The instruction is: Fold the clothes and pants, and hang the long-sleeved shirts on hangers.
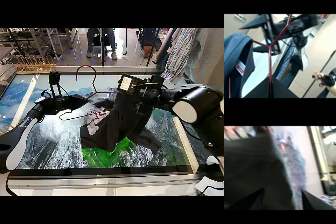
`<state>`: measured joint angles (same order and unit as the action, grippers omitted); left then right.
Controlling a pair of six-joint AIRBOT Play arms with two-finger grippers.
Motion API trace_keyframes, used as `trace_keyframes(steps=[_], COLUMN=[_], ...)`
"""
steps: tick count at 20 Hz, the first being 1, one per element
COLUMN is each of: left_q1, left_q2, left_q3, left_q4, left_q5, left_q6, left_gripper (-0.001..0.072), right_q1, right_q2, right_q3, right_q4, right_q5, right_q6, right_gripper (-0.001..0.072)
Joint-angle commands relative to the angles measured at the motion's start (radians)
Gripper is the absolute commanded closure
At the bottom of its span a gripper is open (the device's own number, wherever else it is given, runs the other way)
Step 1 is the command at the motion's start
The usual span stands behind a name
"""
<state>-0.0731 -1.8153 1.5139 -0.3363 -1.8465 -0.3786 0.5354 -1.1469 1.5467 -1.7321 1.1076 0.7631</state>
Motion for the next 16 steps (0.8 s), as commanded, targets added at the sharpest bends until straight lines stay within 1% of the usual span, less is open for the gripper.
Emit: trace_keyframes(steps=[1,3,4,5,7,9,10,11,12,13,14,15,16], left_q1=[-0.001,-0.001,-0.001,-0.002,-0.008,-0.015,-0.018,-0.018,-0.018,-0.016,-0.006,0.008,0.029], left_q2=[0.0,0.0,0.0,0.0,0.0,0.0,0.0,0.0,0.0,0.0,0.001,0.005,0.011], left_q3=[0.0,0.0,0.0,0.0,0.0,0.0,0.0,0.0,0.0,0.0,0.001,0.001,0.003], left_q4=[-0.005,0.013,0.033,0.059,0.082,0.081,0.08,0.072,0.058,0.035,0.026,0.03,0.056], left_q5=[-0.003,0.011,0.028,0.06,0.117,0.145,0.148,0.15,0.158,0.174,0.203,0.247,0.287], left_q6=[0.001,0.001,-0.01,-0.035,-0.043,-0.04,-0.04,-0.04,-0.039,-0.034,-0.032,-0.034,-0.033], left_gripper=[0.0696,0.0696,0.0696,0.0696,0.0696,0.0695,0.0695,0.0695,0.0691,0.0566,0.0221,0.0014,0.0005], right_q1=[-0.016,0.003,0.021,0.04,0.071,0.076,0.076,0.075,0.075,0.075,0.075,0.075,0.075], right_q2=[-0.061,-0.098,-0.108,-0.113,-0.113,-0.113,-0.113,-0.113,-0.113,-0.113,-0.113,-0.113,-0.113], right_q3=[-0.003,-0.003,-0.003,-0.003,-0.003,-0.003,-0.003,-0.003,-0.003,-0.003,-0.003,-0.003,-0.005], right_q4=[0.049,0.163,0.193,0.199,0.199,0.213,0.212,0.211,0.211,0.211,0.211,0.211,0.21], right_q5=[-0.065,-0.102,-0.137,-0.17,-0.209,-0.201,-0.193,-0.173,-0.146,-0.118,-0.092,-0.067,-0.05], right_q6=[-0.099,-0.131,-0.137,-0.137,-0.137,-0.134,-0.117,-0.117,-0.117,-0.117,-0.117,-0.113,-0.095], right_gripper=[0.0255,0.0386,0.0426,0.0428,0.0509,0.0526,0.0588,0.0684,0.0686,0.0687,0.0687,0.0688,0.0689])
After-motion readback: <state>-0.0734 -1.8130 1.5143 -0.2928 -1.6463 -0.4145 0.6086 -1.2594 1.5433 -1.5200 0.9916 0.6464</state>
